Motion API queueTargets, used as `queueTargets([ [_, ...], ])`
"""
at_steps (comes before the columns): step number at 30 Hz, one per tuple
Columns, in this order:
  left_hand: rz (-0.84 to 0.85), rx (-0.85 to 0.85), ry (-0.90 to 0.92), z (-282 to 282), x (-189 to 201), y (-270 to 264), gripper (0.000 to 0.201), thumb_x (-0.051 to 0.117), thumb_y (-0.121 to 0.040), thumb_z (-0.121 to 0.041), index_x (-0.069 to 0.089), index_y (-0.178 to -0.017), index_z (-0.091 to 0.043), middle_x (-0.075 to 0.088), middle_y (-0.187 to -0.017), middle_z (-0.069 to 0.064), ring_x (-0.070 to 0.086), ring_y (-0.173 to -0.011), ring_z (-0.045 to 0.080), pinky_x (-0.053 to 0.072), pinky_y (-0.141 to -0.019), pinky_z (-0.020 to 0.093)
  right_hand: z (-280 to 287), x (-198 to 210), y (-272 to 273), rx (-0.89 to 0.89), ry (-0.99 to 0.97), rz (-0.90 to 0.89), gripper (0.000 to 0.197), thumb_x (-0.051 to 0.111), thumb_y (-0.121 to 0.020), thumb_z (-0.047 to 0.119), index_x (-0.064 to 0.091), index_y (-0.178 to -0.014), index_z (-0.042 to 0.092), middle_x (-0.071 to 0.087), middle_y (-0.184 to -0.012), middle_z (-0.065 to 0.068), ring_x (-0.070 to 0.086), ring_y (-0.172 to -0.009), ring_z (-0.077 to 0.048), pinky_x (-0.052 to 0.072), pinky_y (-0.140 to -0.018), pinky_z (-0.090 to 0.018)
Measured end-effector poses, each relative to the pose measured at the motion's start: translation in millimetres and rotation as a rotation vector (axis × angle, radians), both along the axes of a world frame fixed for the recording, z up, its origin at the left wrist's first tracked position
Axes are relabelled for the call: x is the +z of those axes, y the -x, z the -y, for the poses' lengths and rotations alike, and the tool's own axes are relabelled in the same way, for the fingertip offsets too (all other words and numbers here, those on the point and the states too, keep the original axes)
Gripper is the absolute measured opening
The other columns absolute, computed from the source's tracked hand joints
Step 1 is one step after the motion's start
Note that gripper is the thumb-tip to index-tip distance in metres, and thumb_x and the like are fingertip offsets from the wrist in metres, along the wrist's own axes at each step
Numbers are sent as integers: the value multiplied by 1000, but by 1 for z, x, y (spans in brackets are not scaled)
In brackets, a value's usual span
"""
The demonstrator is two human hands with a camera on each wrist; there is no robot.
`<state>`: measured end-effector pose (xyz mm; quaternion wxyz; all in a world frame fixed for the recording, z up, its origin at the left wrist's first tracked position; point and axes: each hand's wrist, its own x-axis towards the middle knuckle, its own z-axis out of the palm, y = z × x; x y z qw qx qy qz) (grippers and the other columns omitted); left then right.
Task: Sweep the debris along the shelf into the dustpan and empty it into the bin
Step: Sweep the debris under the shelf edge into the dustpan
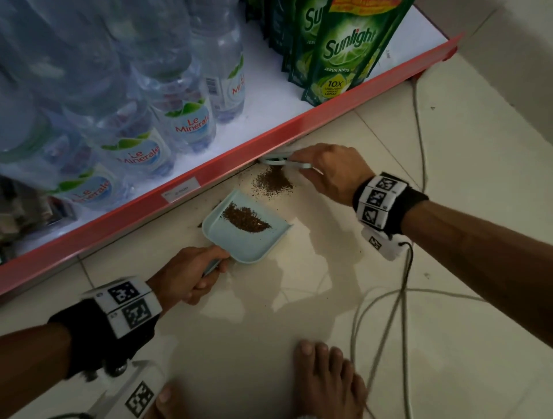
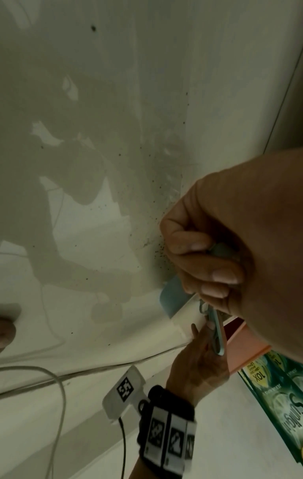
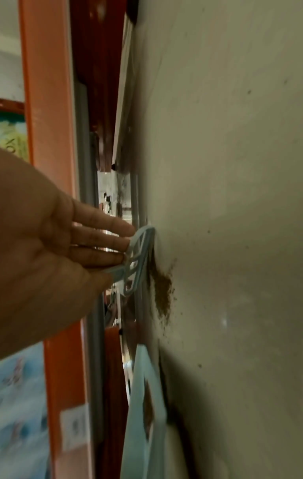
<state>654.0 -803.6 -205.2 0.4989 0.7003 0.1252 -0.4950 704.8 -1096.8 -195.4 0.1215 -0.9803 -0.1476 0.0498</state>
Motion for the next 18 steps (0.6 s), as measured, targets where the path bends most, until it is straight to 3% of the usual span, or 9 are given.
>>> queueTargets([
  [2, 5, 0, -17, 4, 0, 0, 32, 49, -92, -30, 53, -70, -8, 30, -41, -1, 21, -31, 10, 17, -39, 17, 6, 1, 3, -19, 34, 103, 33, 41, -103, 30, 64, -125, 20, 66, -127, -5, 68, -100, -29, 51, -69, -31],
  [5, 7, 1, -32, 7, 0, 0, 31, 49, -92, -29, 53, -69, -8, 29, -40, -1, 21, -31, 10, 17, -39, 16, 23, -1, -11, -235, 182, 222, 29, 41, -103, 28, 64, -116, 18, 68, -120, -6, 67, -97, -33, 45, -65, -34],
  [7, 1, -3, -33, 6, 0, 2, 32, 48, -92, -29, 52, -69, -8, 30, -40, -1, 22, -31, 10, 18, -38, 16, 27, -4, -24, -420, 245, 190, 23, 42, -101, 24, 62, -107, 15, 68, -110, -10, 64, -96, -37, 44, -70, -40],
  [9, 1, -5, -26, 5, 1, 4, 32, 48, -92, -29, 53, -69, -8, 30, -40, -1, 22, -31, 10, 18, -38, 16, 20, -8, -31, -489, 235, 108, 23, 43, -100, 21, 63, -108, 14, 67, -111, -12, 64, -98, -38, 47, -77, -43],
  [11, 5, 2, -26, 3, 2, 6, 32, 48, -92, -29, 53, -68, -9, 30, -40, -2, 22, -32, 10, 19, -38, 15, 4, -15, -30, -396, 180, 52, 26, 43, -101, 19, 64, -115, 14, 66, -118, -10, 65, -99, -37, 51, -78, -43],
  [14, 4, 9, -28, 1, 3, 9, 32, 49, -91, -30, 54, -67, -9, 30, -40, -2, 23, -32, 10, 19, -38, 16, -24, -19, -20, -94, 94, 3, 31, 44, -102, 21, 61, -127, 19, 63, -130, -4, 67, -102, -27, 58, -81, -37],
  [18, 2, 5, -37, -3, 5, 12, 33, 49, -92, -29, 53, -66, -9, 31, -40, -2, 23, -32, 10, 20, -37, 16, -37, -7, 1, 174, -12, -17, 36, 49, -97, 18, 60, -131, 26, 60, -137, 2, 64, -112, -29, 57, -80, -42],
])
